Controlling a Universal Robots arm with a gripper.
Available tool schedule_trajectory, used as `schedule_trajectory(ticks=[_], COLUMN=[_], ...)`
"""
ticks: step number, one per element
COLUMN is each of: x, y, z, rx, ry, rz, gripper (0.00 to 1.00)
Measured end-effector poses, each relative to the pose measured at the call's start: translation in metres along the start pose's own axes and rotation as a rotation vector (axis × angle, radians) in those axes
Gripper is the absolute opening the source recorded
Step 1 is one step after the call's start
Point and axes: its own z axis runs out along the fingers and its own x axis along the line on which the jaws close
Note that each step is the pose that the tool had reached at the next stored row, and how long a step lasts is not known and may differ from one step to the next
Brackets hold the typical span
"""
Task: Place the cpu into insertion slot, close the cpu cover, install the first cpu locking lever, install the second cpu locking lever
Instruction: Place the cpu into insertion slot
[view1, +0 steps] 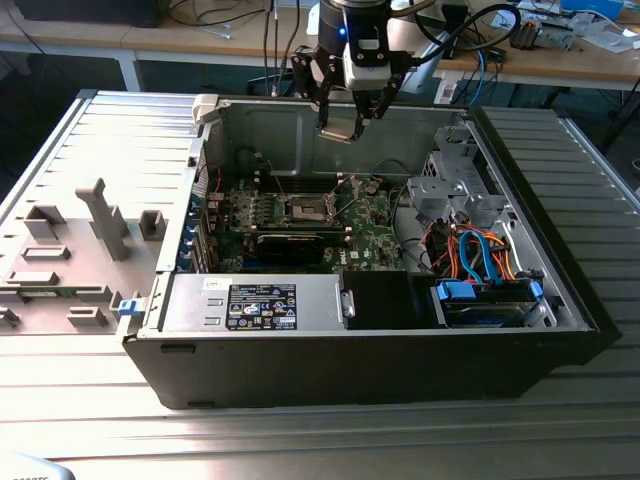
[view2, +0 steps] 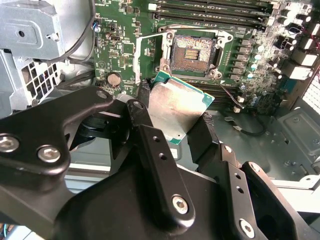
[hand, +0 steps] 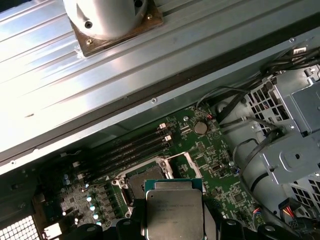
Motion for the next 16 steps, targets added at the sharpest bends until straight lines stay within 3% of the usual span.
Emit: schedule_trajectory(ticks=[16], x=[0.0], y=[0.0], z=[0.0002], rx=[-0.0002], ry=[-0.0011], rz=[0.011], gripper=[0.55])
